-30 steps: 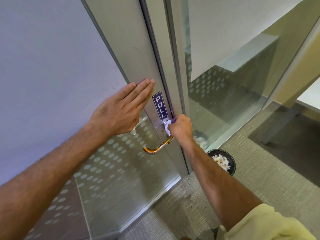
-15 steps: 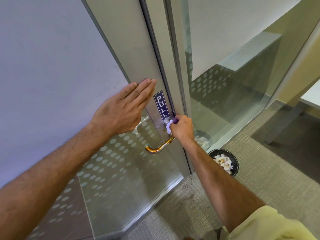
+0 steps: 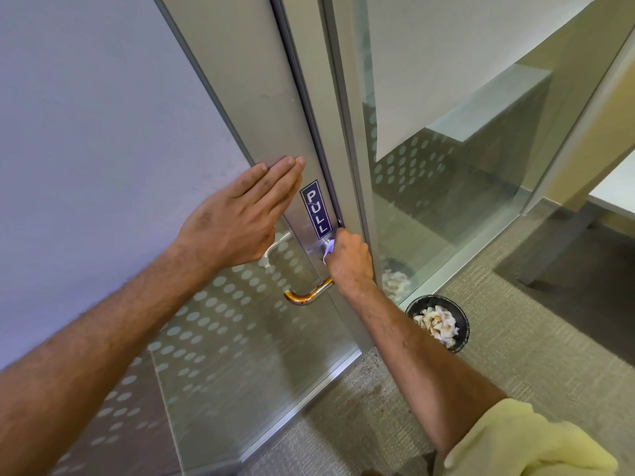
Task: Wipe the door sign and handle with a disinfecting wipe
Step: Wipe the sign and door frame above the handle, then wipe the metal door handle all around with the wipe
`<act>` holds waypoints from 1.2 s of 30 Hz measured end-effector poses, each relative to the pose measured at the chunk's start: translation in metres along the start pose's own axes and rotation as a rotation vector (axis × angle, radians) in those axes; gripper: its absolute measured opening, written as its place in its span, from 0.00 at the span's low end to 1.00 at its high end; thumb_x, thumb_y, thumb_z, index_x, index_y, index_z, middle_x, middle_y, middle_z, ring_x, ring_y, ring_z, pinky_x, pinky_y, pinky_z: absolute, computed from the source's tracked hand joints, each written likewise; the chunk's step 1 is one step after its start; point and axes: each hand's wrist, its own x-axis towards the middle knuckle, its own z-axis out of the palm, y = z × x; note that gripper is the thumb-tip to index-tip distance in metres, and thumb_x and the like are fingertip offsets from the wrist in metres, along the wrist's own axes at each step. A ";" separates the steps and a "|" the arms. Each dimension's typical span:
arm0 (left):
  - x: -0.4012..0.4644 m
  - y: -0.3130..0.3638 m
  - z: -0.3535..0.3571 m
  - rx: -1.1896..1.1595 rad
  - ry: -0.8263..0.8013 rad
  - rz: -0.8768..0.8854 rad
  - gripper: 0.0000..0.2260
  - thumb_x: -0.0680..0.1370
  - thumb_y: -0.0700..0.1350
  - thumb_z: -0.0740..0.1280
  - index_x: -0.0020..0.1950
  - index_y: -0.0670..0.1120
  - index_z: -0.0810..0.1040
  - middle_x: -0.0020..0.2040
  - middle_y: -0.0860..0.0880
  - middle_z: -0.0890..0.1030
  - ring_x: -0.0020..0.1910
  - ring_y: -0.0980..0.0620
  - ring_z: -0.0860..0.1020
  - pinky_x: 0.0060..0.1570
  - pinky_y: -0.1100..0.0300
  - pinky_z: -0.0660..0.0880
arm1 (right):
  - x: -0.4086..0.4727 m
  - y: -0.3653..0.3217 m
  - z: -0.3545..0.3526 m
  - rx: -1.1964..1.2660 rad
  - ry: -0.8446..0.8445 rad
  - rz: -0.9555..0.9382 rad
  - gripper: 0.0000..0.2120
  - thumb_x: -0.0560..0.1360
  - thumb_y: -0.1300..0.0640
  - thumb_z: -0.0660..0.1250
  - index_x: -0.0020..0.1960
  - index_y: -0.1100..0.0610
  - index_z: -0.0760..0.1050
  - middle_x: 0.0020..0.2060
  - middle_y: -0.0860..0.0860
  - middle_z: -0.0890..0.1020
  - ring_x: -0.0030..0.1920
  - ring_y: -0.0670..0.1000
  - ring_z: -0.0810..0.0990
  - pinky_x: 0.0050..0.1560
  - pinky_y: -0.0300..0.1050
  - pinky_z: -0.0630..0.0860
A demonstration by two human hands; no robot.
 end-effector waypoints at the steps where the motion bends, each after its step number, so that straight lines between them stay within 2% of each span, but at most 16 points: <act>1: 0.000 -0.001 0.000 -0.002 0.003 -0.003 0.35 0.82 0.51 0.47 0.85 0.34 0.46 0.86 0.37 0.46 0.85 0.41 0.48 0.83 0.46 0.45 | 0.001 -0.001 -0.002 0.005 -0.016 0.003 0.07 0.75 0.58 0.68 0.49 0.61 0.77 0.43 0.58 0.83 0.42 0.60 0.82 0.35 0.45 0.70; 3: 0.000 -0.001 -0.001 -0.006 0.009 -0.003 0.35 0.82 0.51 0.48 0.85 0.34 0.46 0.86 0.37 0.46 0.85 0.41 0.49 0.83 0.46 0.46 | 0.003 0.000 -0.007 0.039 -0.057 0.042 0.07 0.74 0.57 0.67 0.49 0.60 0.78 0.44 0.58 0.83 0.44 0.60 0.82 0.38 0.49 0.78; 5: 0.000 0.000 -0.002 -0.014 0.014 -0.001 0.36 0.81 0.51 0.50 0.85 0.34 0.47 0.86 0.37 0.47 0.85 0.41 0.49 0.84 0.47 0.48 | 0.004 0.003 -0.012 0.104 -0.089 0.112 0.07 0.72 0.58 0.67 0.47 0.59 0.79 0.44 0.57 0.83 0.44 0.60 0.82 0.41 0.51 0.81; 8: -0.002 0.000 -0.002 -0.023 0.013 0.004 0.36 0.81 0.51 0.51 0.85 0.34 0.48 0.86 0.37 0.49 0.85 0.41 0.51 0.83 0.47 0.50 | 0.000 0.010 -0.013 0.173 -0.105 0.170 0.06 0.69 0.58 0.67 0.44 0.58 0.79 0.43 0.58 0.83 0.42 0.60 0.81 0.39 0.51 0.80; 12: -0.001 -0.001 -0.002 -0.022 -0.001 0.004 0.35 0.81 0.50 0.48 0.85 0.34 0.47 0.86 0.37 0.48 0.85 0.41 0.49 0.83 0.47 0.47 | -0.001 0.012 -0.011 0.162 -0.127 0.176 0.10 0.72 0.57 0.67 0.52 0.59 0.74 0.47 0.58 0.81 0.46 0.60 0.80 0.46 0.56 0.80; 15: 0.002 0.000 -0.004 -0.028 0.002 0.009 0.35 0.81 0.50 0.48 0.85 0.35 0.48 0.86 0.37 0.48 0.85 0.41 0.50 0.83 0.47 0.49 | 0.001 0.011 -0.010 0.162 -0.083 0.159 0.15 0.71 0.59 0.70 0.55 0.60 0.71 0.49 0.58 0.81 0.47 0.60 0.81 0.47 0.58 0.81; 20: 0.001 0.000 -0.003 -0.029 0.013 0.007 0.35 0.82 0.50 0.50 0.85 0.35 0.49 0.86 0.37 0.49 0.85 0.41 0.51 0.83 0.47 0.50 | -0.001 0.009 0.003 0.153 -0.046 0.130 0.11 0.73 0.59 0.70 0.53 0.61 0.74 0.49 0.59 0.82 0.47 0.59 0.81 0.46 0.59 0.81; 22: 0.002 0.000 -0.003 -0.035 0.019 0.004 0.34 0.82 0.50 0.50 0.85 0.35 0.49 0.86 0.37 0.50 0.85 0.41 0.52 0.83 0.47 0.50 | 0.002 0.010 0.003 0.186 -0.058 0.171 0.10 0.72 0.59 0.71 0.51 0.60 0.75 0.46 0.57 0.82 0.44 0.56 0.81 0.44 0.56 0.82; 25: 0.001 0.000 -0.003 -0.037 0.024 0.002 0.35 0.81 0.50 0.51 0.85 0.35 0.50 0.86 0.37 0.50 0.85 0.41 0.53 0.83 0.47 0.49 | 0.003 0.013 0.001 0.221 -0.097 0.218 0.09 0.69 0.60 0.73 0.46 0.56 0.74 0.40 0.52 0.80 0.36 0.50 0.78 0.35 0.48 0.80; 27: 0.001 0.000 -0.002 -0.043 0.031 0.002 0.35 0.81 0.50 0.51 0.85 0.34 0.49 0.86 0.37 0.50 0.85 0.41 0.52 0.83 0.46 0.49 | 0.000 0.018 0.002 0.257 -0.116 0.228 0.09 0.69 0.61 0.73 0.45 0.55 0.74 0.38 0.50 0.79 0.33 0.44 0.77 0.28 0.41 0.76; 29: 0.001 0.001 -0.001 -0.047 0.039 -0.003 0.35 0.82 0.49 0.50 0.85 0.34 0.48 0.86 0.37 0.49 0.85 0.41 0.52 0.83 0.46 0.49 | -0.004 0.023 0.003 0.308 -0.100 0.260 0.07 0.70 0.62 0.71 0.44 0.55 0.74 0.37 0.49 0.79 0.28 0.43 0.78 0.23 0.33 0.69; 31: 0.001 0.001 0.000 -0.045 0.047 -0.005 0.35 0.81 0.49 0.50 0.85 0.34 0.48 0.86 0.37 0.50 0.85 0.41 0.52 0.83 0.46 0.49 | -0.010 0.024 0.003 0.401 -0.057 0.323 0.06 0.70 0.61 0.70 0.42 0.55 0.73 0.35 0.48 0.79 0.25 0.41 0.79 0.20 0.28 0.67; 32: 0.001 0.001 0.000 -0.042 0.048 -0.005 0.34 0.82 0.49 0.50 0.85 0.34 0.48 0.86 0.37 0.50 0.85 0.41 0.52 0.83 0.47 0.49 | -0.013 0.024 0.002 0.468 -0.036 0.360 0.07 0.70 0.61 0.70 0.42 0.55 0.73 0.35 0.48 0.79 0.25 0.41 0.79 0.21 0.30 0.71; 34: 0.001 0.001 0.001 -0.038 0.046 -0.003 0.34 0.82 0.49 0.47 0.85 0.34 0.47 0.86 0.37 0.49 0.85 0.41 0.52 0.83 0.46 0.47 | -0.020 0.021 0.003 0.613 -0.010 0.466 0.09 0.69 0.64 0.71 0.41 0.55 0.71 0.36 0.49 0.80 0.29 0.43 0.81 0.31 0.43 0.82; 36: 0.000 0.001 0.002 -0.040 0.046 0.000 0.34 0.81 0.48 0.47 0.85 0.34 0.48 0.86 0.37 0.50 0.85 0.41 0.52 0.83 0.46 0.48 | -0.028 0.017 0.007 0.766 0.021 0.586 0.10 0.69 0.66 0.71 0.44 0.57 0.72 0.39 0.52 0.81 0.37 0.49 0.83 0.41 0.52 0.84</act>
